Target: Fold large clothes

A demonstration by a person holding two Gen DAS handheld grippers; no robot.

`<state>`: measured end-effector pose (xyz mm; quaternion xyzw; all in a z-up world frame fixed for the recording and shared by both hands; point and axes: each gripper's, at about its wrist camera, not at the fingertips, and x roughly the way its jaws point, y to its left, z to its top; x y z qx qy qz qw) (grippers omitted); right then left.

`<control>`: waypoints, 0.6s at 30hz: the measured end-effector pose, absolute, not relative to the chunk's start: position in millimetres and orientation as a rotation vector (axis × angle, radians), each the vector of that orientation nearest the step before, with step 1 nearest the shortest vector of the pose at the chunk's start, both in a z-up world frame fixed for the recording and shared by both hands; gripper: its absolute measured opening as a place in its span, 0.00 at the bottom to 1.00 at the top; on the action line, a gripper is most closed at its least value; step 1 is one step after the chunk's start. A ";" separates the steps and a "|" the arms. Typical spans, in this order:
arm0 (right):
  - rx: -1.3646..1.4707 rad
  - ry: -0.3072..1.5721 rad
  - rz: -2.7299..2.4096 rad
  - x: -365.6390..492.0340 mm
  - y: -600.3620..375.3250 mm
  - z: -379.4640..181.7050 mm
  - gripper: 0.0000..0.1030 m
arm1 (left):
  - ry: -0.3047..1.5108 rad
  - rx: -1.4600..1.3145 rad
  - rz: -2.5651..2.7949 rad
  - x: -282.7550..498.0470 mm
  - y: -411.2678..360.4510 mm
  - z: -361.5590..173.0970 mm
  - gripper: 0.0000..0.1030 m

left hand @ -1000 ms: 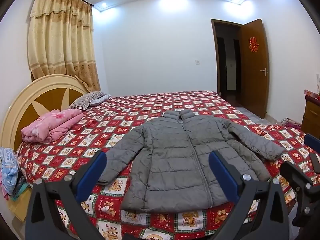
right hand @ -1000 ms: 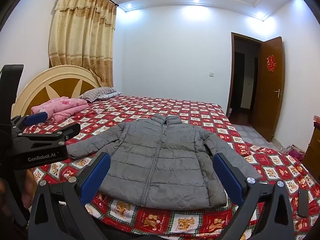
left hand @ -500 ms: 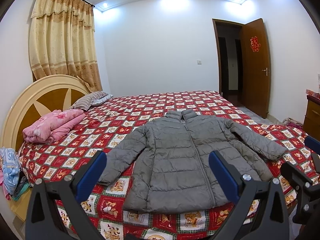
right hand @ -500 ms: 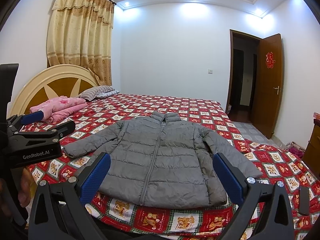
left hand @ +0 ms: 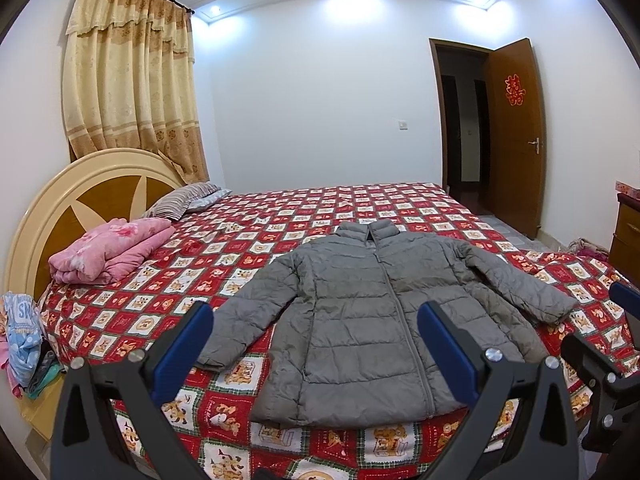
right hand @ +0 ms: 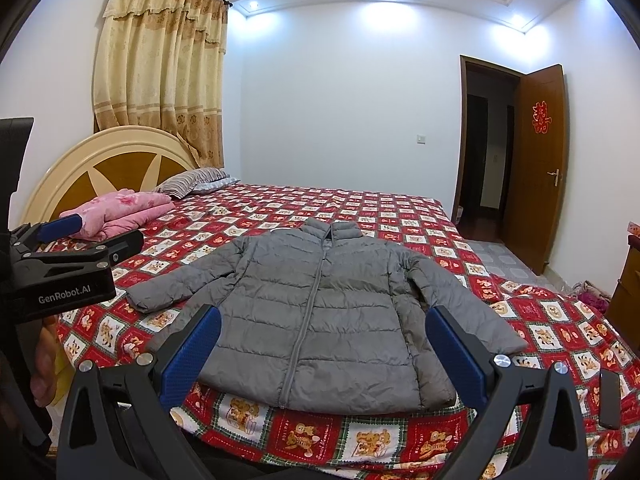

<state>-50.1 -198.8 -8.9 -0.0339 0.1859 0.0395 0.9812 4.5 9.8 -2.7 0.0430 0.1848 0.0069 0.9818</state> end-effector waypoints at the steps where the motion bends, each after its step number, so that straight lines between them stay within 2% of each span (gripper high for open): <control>1: -0.068 0.375 0.079 -50.3 -198.6 -9.2 0.99 | 0.372 0.088 0.013 4.2 9.6 -2.9 1.00; 18: -0.067 0.380 0.082 -49.6 -198.2 -9.7 0.99 | 0.367 0.092 0.023 4.1 12.0 -1.7 1.00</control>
